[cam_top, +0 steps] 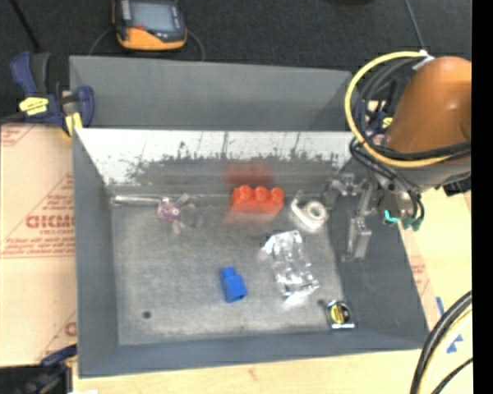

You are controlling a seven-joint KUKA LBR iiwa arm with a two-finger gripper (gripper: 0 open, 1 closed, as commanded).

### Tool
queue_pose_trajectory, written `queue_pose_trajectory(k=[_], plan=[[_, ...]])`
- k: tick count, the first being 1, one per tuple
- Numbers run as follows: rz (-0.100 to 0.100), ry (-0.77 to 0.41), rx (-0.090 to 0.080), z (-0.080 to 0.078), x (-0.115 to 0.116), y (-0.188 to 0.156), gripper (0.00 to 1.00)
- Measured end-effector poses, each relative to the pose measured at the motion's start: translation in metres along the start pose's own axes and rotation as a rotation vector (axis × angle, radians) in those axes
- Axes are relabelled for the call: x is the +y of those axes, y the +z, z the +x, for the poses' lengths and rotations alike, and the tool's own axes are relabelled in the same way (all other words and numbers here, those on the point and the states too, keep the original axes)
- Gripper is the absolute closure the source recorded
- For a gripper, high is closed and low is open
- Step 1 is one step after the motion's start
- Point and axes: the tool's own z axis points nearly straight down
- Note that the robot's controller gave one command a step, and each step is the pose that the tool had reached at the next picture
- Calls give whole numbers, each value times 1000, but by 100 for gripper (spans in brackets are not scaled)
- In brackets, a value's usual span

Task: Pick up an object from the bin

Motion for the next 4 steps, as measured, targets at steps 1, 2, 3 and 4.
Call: queue_pose_trajectory(k=[1,2,3,4], plan=[[0,-187,-3,-14,4,123,0],[3,-551,-6,47,22,160,0],[4,-554,-7,46,22,159,100],[2,-782,-10,-33,76,159,100]])
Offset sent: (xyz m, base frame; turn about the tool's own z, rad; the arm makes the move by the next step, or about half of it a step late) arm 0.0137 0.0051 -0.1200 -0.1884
